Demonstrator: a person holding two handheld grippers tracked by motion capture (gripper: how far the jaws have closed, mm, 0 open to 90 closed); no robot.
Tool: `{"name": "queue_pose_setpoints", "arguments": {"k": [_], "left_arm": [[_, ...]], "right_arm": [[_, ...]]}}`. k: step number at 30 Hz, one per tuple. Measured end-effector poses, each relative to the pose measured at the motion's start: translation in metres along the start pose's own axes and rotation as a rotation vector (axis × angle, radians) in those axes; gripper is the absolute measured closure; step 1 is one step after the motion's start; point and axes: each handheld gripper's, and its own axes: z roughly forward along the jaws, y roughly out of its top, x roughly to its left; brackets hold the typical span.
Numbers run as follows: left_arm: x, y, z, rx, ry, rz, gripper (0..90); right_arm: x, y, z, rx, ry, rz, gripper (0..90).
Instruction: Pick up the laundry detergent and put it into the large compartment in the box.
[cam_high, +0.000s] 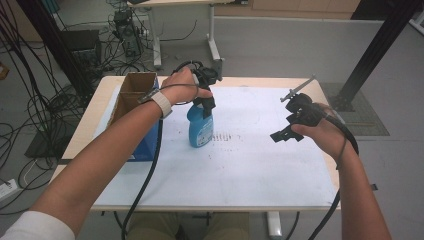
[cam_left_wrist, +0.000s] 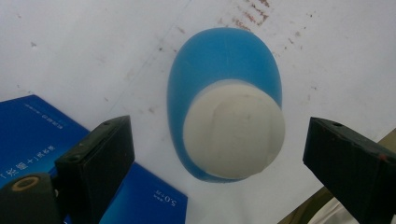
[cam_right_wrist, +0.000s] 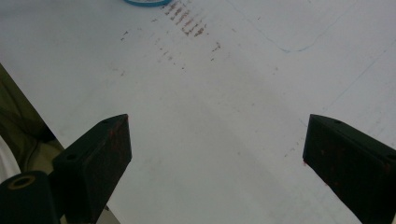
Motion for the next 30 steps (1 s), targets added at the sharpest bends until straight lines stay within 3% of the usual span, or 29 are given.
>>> {"name": "queue_pose_setpoints", "arguments": {"k": [30], "left_arm": [[0.0005, 0.0012, 0.009, 0.005, -0.001, -0.01, 9.3]], "right_arm": [[-0.001, -0.0024, 0.0023, -0.001, 0.004, 0.004, 7.8]]}}
